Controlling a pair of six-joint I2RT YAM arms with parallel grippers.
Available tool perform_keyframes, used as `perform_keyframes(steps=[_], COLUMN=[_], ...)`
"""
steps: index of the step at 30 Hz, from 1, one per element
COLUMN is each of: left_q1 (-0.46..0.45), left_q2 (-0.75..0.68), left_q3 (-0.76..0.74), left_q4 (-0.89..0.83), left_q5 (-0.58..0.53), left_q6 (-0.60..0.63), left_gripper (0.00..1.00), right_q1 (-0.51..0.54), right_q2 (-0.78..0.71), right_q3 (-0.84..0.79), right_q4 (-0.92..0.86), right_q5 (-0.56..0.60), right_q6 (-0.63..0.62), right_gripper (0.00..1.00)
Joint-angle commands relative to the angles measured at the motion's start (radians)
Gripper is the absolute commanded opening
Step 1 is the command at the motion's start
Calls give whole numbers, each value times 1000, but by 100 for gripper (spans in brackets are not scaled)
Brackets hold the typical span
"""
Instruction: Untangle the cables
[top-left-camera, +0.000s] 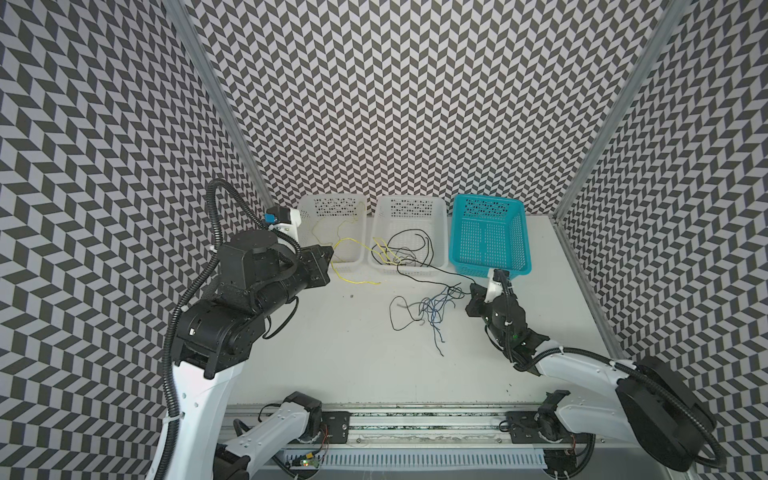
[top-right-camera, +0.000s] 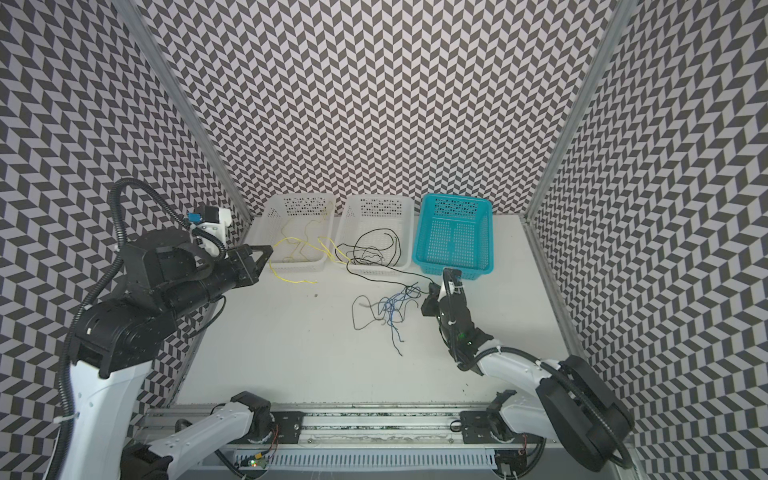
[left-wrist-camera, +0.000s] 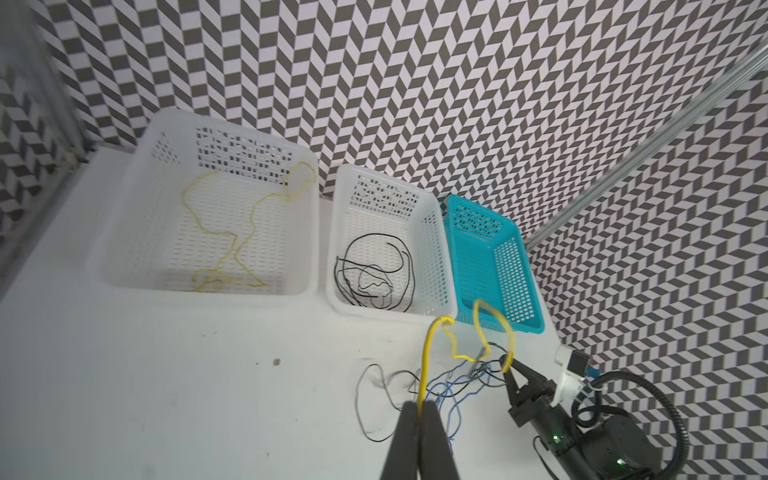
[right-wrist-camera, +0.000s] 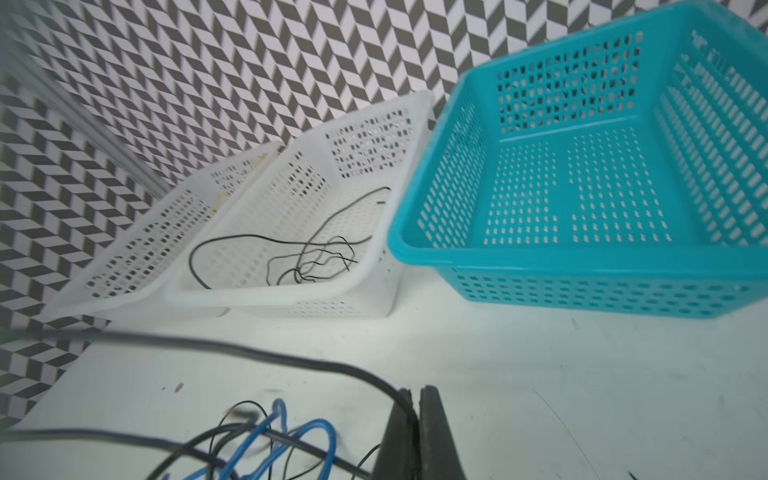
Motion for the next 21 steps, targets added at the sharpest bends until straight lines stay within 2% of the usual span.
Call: perform_keyframes(steps=[1,5,9,13,17,19,21], left_q1=[-26,-67,-117,-138,-168,-187,-217], left_q2=[-19,-19,-24,-21,-18,-25,-31], left_q3=[64,96,149,161,178,195,200], left_q4=[-27,-40,-52,-50,-58,-59,-61], left_q5=[-160,-236,-364,-341,-385,-419,-465], left_q6=[86,124,167,179,208,223,245], left_gripper=[0,0,0,0,0,0,0], right_q1=[-74,-108,-127,-139,-173,-246,-313], right_q2=[-32,-55,-91,-97,-138,-176,-181], right_q3=[-14,-13,-11,-6,-9,-38,-52], right_q4=[-192,-234,-305,-351,-444,-465,-448], right_q5=[71,44,57,38,107,66,-29], right_q6=[126,118,117,114,141,196,189], right_gripper=[0,0,0,0,0,0,0])
